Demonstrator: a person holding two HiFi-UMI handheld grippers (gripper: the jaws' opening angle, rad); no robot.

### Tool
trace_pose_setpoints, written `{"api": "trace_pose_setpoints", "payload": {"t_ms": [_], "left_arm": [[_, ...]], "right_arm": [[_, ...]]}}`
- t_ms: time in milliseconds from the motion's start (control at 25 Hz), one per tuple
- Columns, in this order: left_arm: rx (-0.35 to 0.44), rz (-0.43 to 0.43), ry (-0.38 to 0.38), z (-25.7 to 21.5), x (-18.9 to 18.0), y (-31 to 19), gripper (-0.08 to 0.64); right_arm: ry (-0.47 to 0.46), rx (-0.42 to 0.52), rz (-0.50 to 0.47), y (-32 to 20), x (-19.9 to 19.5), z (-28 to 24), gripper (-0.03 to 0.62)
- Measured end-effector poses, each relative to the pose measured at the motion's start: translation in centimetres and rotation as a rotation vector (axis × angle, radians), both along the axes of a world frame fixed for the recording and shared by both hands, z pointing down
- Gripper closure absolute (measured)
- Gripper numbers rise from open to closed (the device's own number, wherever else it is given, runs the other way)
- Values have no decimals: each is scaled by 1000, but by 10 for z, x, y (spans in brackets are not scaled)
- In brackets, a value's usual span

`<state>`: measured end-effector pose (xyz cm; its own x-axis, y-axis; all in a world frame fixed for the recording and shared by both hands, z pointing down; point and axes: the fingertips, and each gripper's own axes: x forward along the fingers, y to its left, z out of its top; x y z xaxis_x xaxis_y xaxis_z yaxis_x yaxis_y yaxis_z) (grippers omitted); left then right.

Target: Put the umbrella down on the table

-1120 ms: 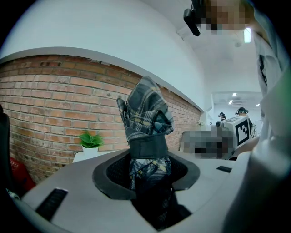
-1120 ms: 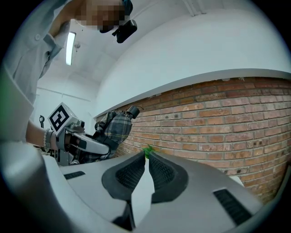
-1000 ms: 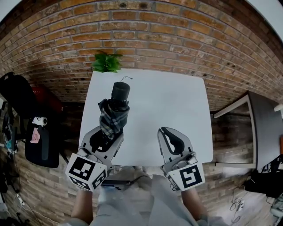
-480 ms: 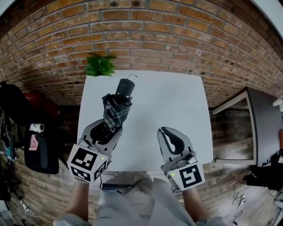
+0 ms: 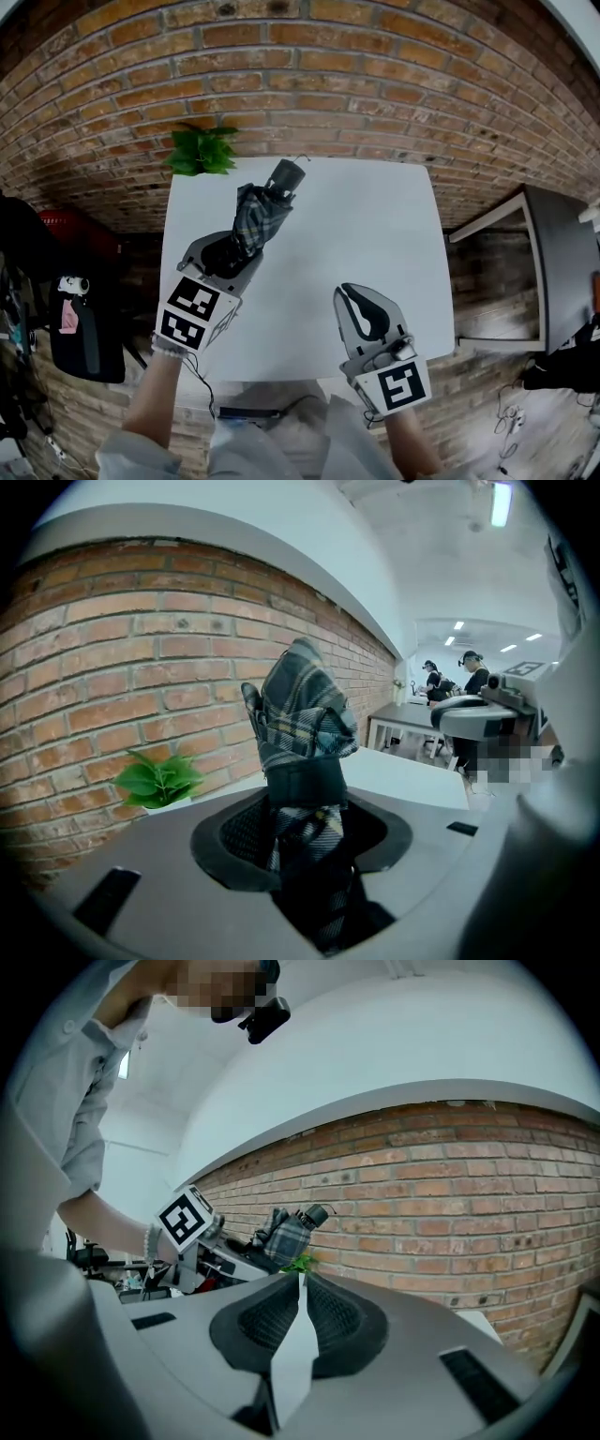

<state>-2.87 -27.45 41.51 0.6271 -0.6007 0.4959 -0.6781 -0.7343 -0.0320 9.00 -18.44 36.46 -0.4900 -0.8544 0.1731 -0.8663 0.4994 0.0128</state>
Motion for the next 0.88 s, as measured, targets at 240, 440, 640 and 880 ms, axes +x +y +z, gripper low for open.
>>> {"api": "trace_pose_setpoints", "payload": {"t_ms": [240, 440, 640, 880], "left_arm": [[3, 39, -92, 27, 13, -48, 362], [4, 61, -195, 54, 22, -90, 362], [-3, 94, -322, 87, 31, -125, 362], [3, 138, -506, 133, 35, -161, 362]], "right_arm": [[-3, -16, -3, -11, 2, 14, 535], [3, -32, -5, -17, 4, 25, 535], [-37, -9, 25, -26, 6, 29, 535], [-27, -52, 46, -30, 10, 44, 535]]}}
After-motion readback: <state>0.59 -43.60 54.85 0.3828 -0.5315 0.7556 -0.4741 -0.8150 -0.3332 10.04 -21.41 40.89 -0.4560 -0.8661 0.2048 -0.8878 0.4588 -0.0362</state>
